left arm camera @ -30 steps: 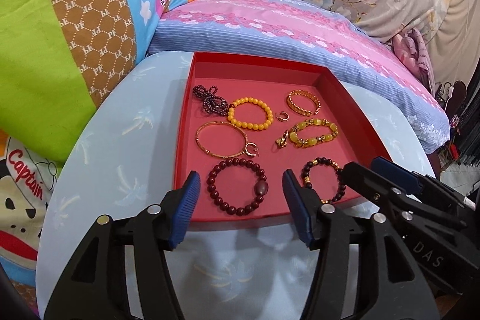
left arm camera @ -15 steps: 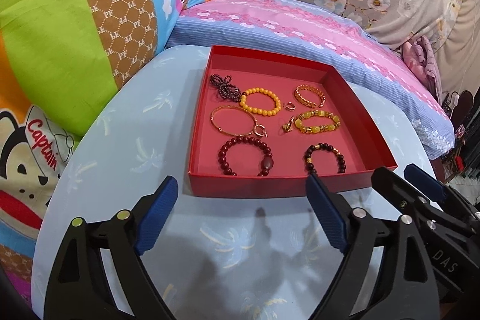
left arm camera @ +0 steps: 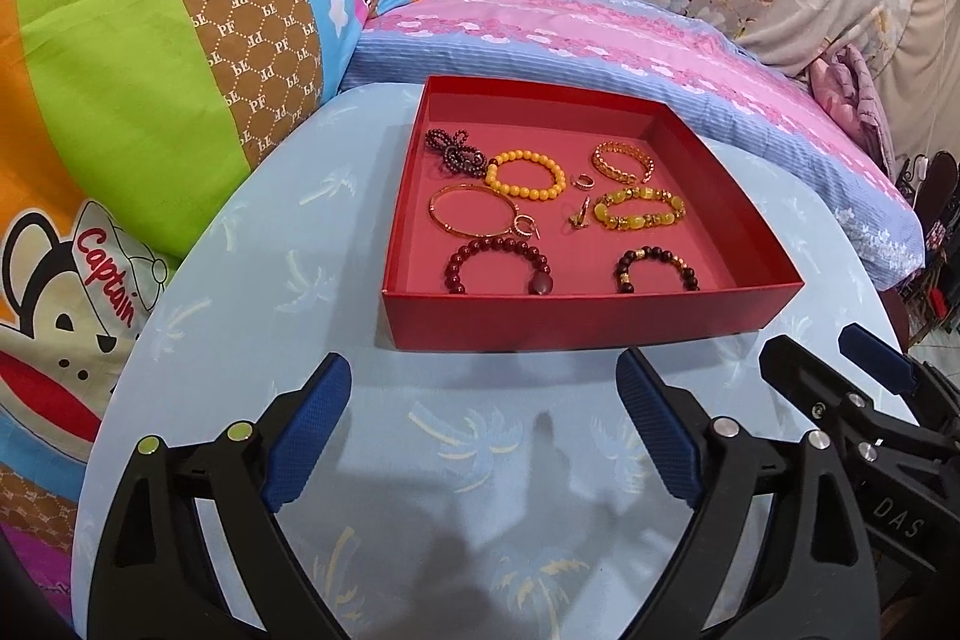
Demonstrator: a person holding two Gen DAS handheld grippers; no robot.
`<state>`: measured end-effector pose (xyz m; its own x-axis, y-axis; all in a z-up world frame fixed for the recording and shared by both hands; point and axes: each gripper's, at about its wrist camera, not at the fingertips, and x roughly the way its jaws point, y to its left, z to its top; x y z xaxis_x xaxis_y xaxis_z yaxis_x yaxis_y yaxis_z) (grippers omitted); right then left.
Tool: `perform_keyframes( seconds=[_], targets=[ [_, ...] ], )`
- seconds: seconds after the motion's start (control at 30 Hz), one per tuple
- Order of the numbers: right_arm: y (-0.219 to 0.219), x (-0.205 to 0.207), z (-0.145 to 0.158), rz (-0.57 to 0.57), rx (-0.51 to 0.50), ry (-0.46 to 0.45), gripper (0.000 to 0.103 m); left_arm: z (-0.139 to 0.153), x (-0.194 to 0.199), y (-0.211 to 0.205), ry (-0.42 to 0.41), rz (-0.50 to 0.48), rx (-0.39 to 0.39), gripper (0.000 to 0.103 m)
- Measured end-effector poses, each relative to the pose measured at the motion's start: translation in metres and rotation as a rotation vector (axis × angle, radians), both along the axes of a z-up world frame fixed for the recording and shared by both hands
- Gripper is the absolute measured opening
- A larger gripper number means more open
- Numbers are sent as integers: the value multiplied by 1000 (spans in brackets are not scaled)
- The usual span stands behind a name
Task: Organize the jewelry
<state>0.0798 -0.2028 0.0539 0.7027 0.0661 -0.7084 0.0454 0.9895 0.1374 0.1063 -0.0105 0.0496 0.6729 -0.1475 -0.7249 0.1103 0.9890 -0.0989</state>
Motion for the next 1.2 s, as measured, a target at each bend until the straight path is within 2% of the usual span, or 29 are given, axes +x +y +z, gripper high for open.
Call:
perform_keyframes(
  seconds=[0.13, 0.2, 0.23, 0.43, 0.6, 1.2],
  targets=[
    [-2, -2, -3, -8, -2, 8, 87, -2, -2, -1, 2, 2, 10, 86],
    [-3, -3, -4, -12, 1, 12, 96, -3, -2, 0, 4, 10, 13, 86],
    [-3, -3, -5, -11, 4, 10, 97, -3, -2, 0, 6, 10, 12, 88],
    [-4, -5, -8, -11, 7, -5, 97, -6, -1, 1, 6, 18, 26, 90],
    [0, -4, -10, -4, -25, -7, 97, -7, -2, -1, -6, 28, 67, 92],
    [3, -12, -12, -40, -69, -47, 97, -11, -3, -4, -5, 43, 90, 92]
  ],
)
